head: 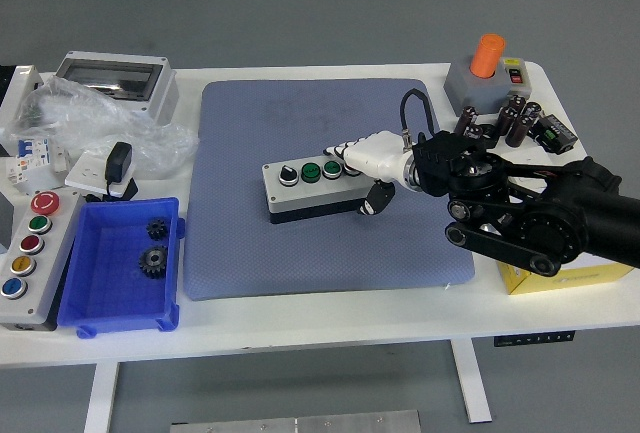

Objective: Pick up the button,place it on the desk,press the button,press the button

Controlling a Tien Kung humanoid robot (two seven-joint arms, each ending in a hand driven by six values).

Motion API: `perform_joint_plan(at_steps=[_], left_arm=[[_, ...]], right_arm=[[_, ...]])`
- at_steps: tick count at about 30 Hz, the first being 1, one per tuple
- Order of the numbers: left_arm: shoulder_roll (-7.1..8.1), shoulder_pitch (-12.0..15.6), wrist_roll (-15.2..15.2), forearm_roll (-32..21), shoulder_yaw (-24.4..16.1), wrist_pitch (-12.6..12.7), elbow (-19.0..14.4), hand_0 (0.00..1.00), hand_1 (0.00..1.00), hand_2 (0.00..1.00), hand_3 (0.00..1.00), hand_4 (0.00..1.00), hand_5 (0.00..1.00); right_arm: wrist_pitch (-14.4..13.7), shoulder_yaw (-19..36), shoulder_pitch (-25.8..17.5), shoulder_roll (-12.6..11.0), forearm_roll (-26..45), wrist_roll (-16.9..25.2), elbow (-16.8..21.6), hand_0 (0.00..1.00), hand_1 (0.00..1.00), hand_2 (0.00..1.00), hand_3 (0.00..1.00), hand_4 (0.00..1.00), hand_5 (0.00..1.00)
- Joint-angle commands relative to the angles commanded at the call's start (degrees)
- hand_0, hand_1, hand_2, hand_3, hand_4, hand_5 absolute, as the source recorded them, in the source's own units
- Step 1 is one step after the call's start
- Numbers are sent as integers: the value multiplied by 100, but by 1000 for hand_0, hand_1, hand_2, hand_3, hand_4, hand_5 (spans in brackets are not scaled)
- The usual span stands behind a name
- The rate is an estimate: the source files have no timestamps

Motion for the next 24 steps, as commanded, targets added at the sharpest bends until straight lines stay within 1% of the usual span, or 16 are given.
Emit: perform_joint_plan(at_steps=[5,6,10,16,23,24], left_arm=[[-6,2,-13,-4,7,9,0,582,570,531,622,697,290],[-6,1,-17,-3,5,10,0,583,569,531,622,698,293],[-6,-5,-23,15,-7,17,0,583,569,531,622,698,293],[-12,-12,-32,22,-11,14,0,583,569,532,623,698,294],[-16,0,-23,17,-8,23,0,583,569,534,623,699,304],[-15,1,-23,15,-9,25,0,583,570,535,622,701,311]], right_arm=[[-69,38,9,-120,196,38,90,830,841,998,998,863,106],[-77,43,12,-138,212,40,112,809,826,998,998,859,123],[-106,70,25,-192,270,51,186,809,826,998,998,859,123],[-125,137,-6,-188,284,42,149,801,822,998,998,857,119],[-140,152,-23,-216,350,42,200,802,821,998,998,854,118],[-139,161,-30,-219,354,37,215,803,819,998,998,847,106]])
